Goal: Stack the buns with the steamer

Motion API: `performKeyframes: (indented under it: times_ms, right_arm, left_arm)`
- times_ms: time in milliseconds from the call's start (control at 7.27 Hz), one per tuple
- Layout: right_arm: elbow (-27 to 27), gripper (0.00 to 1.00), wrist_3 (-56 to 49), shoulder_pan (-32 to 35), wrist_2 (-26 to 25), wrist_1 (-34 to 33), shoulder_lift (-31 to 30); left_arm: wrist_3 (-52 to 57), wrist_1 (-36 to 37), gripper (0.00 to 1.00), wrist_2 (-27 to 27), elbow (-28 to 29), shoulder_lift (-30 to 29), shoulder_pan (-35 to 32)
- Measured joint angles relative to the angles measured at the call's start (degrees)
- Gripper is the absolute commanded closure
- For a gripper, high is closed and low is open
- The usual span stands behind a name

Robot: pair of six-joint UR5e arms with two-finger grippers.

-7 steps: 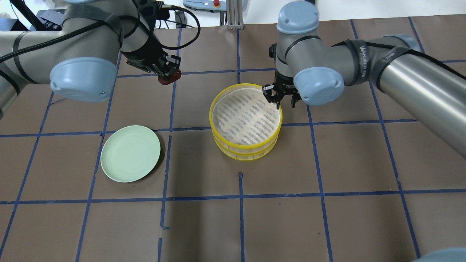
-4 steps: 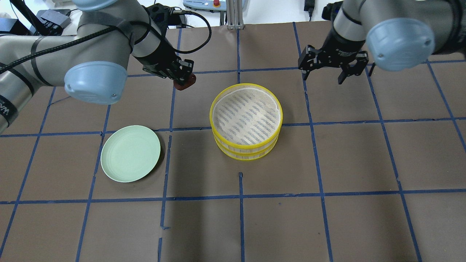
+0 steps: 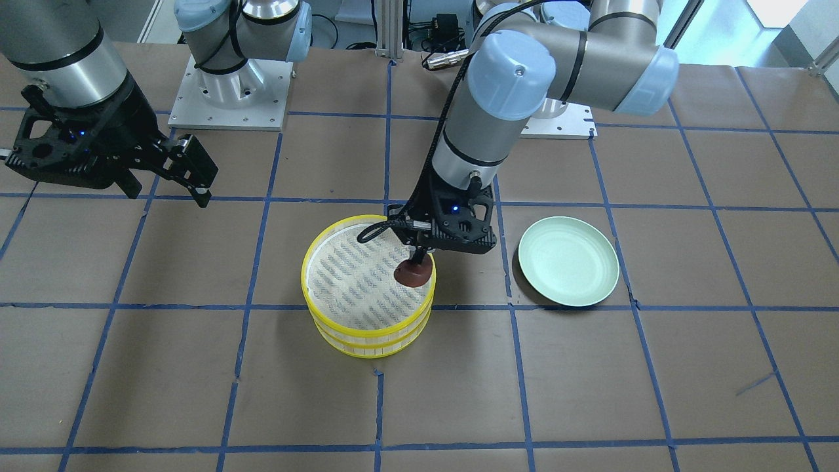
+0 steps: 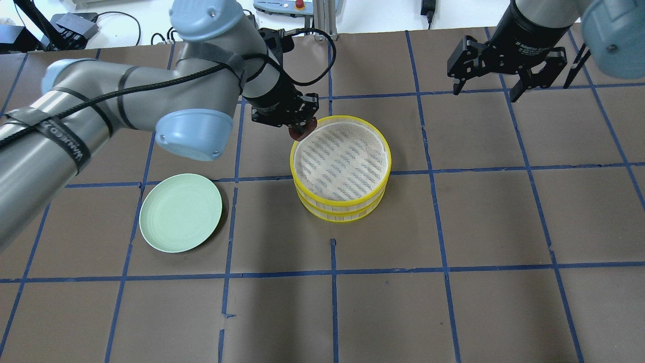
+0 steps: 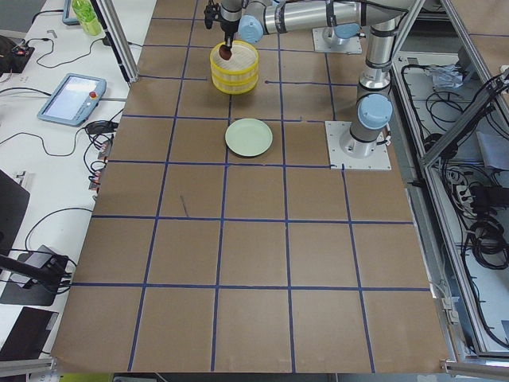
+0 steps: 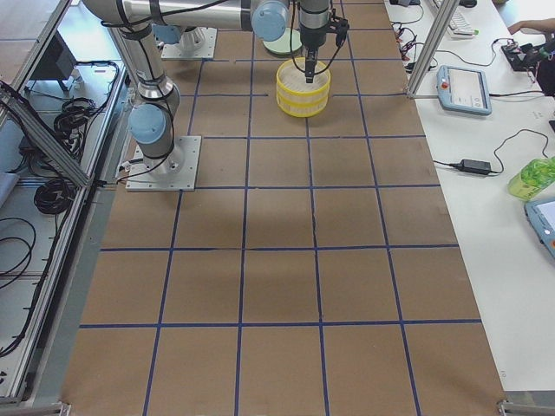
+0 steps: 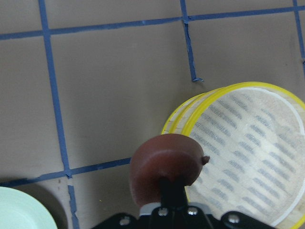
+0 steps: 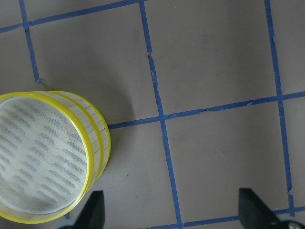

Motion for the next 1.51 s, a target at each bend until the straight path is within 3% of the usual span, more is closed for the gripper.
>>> performKeyframes:
  times_ms: [412,688,1100,1512]
  right_arm:
    - [0.24,0.0,-0.21,-0.12,-0.36,0.99,-0.24]
    - [0.35,0.0,-0.25,-0.18,-0.38,1.14,-0.26]
    - [0.35,0.0,-0.25,-0.1,-0.5,1.16,-0.26]
    - [-0.32,0.0,0.37,0.54,-3.24,1.16,-0.66]
  left_arm:
    - [-8.32,4.85,0.0,-0.02,-0.1,-2.03,-2.1]
    - [-1.92,4.42,0.0,1.91,0.5,-0.65,-1.37]
    - [22.93,-8.73,0.0,5.92,1.22,7.13,10.01]
    - [30.28,-25.75,0.0,9.23,3.48,13.97,18.23]
